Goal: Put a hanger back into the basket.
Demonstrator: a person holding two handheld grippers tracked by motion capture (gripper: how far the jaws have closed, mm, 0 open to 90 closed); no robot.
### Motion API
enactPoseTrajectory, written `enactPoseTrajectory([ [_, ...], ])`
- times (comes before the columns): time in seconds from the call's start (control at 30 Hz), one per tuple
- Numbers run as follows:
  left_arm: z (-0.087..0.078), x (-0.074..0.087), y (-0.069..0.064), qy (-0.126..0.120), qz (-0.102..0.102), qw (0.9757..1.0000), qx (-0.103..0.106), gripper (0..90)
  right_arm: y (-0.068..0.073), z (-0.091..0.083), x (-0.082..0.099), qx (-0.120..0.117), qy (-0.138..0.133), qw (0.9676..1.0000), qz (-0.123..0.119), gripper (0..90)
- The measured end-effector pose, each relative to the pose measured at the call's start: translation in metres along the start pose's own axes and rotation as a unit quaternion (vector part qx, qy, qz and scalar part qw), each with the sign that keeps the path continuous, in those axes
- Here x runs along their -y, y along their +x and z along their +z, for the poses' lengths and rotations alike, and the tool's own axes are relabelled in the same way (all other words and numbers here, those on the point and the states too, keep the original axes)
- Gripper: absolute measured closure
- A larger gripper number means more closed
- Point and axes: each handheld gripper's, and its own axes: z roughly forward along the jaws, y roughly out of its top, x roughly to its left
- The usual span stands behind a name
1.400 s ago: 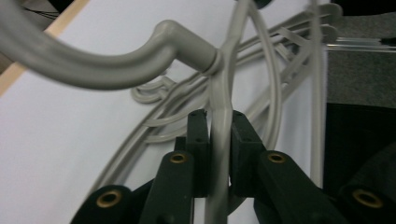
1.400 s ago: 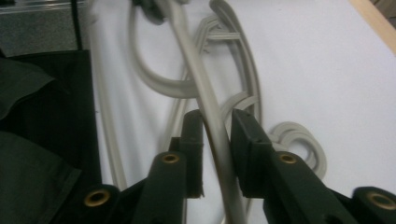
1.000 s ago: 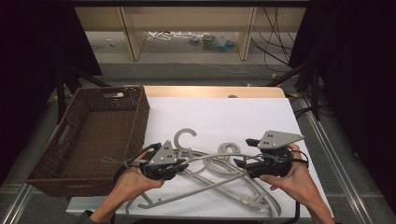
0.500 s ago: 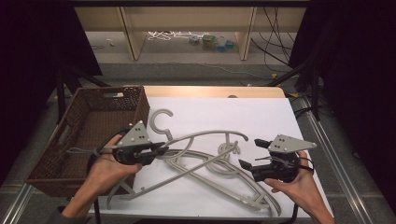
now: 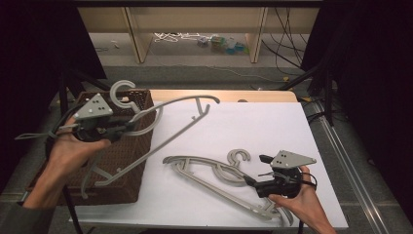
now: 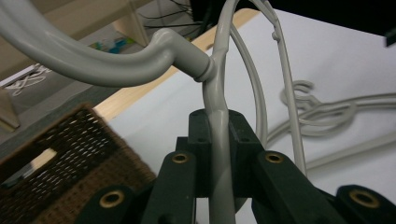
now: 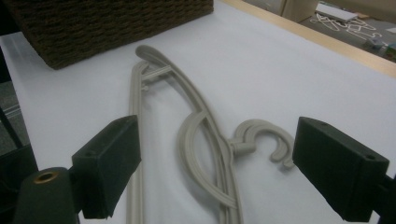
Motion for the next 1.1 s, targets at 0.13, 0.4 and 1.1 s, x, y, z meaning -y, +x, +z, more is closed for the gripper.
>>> enactPoseTrajectory([
  [0.13, 0.0, 0.008, 0.022, 0.003, -0.014, 0.9996, -0.024, 81.9, -0.001, 0.001, 0.004, 0.006, -0.007, 0.9999, 0.006, 16.1],
  [0.4, -0.003, 0.023, 0.053, -0.006, -0.027, 0.9971, -0.071, 81.9, -0.004, 0.001, 0.009, 0.013, -0.009, 0.9998, 0.014, 16.1],
  [1.1, -0.007, 0.064, 0.113, 0.017, -0.06, 0.987, -0.148, 81.9, -0.006, 0.002, 0.012, 0.007, -0.008, 0.9998, 0.018, 16.1],
])
